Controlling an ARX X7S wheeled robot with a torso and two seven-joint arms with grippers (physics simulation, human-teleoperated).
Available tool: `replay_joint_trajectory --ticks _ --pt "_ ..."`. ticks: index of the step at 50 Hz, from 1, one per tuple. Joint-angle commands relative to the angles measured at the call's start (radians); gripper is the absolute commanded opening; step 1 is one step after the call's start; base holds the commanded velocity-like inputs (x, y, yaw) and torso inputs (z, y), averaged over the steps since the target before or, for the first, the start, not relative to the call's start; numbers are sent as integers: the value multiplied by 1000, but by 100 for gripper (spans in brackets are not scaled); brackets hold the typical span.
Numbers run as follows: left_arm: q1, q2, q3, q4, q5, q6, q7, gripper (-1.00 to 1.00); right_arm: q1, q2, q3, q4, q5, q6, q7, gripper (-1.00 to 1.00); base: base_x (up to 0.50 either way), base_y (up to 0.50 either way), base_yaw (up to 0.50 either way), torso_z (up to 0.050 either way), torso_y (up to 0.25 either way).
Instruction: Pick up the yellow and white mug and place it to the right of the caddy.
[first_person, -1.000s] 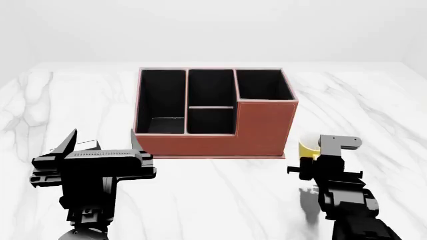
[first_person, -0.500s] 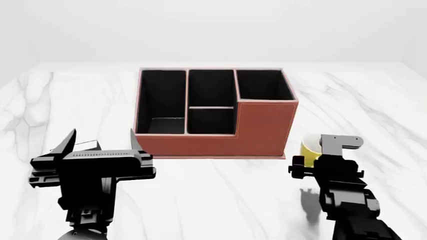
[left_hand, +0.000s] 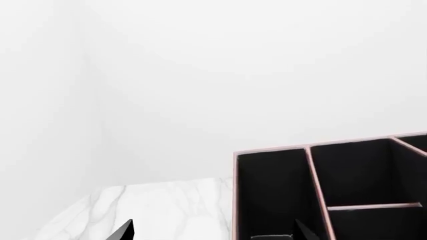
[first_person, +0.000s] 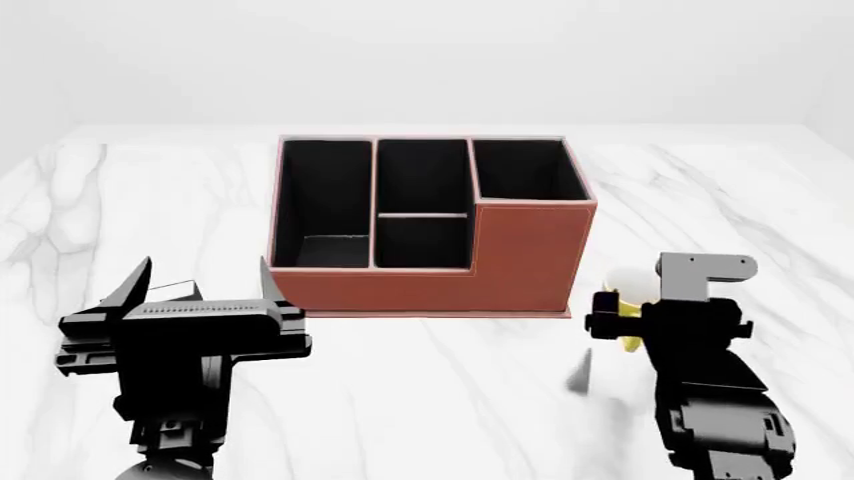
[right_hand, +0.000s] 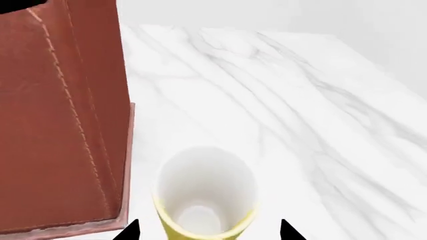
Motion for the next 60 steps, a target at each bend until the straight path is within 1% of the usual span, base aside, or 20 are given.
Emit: replay_joint_trajectory --ticks 1,14,24,39,44,60 --pt "3 5 -7 -10 -8 25 8 100 -167 2 21 -421 6 166 7 100 0 0 0 0 0" --pt "3 1 -8 -2 -14 22 5 100 -292 14 55 -765 30 316 13 100 0 0 0 0 0" --pt "4 -2 -6 4 -17 20 1 100 -369 21 109 -969 48 390 21 100 0 0 0 0 0" --pt "2 -4 0 23 -21 7 -7 100 -458 29 175 -1162 64 438 26 100 0 0 0 0 0" --pt "4 -6 2 39 -22 1 -10 100 -484 32 200 -1253 71 477 29 100 0 0 0 0 0" --pt "14 -15 -4 77 -29 -9 -19 100 -519 33 253 -1454 98 577 27 100 0 0 0 0 0"
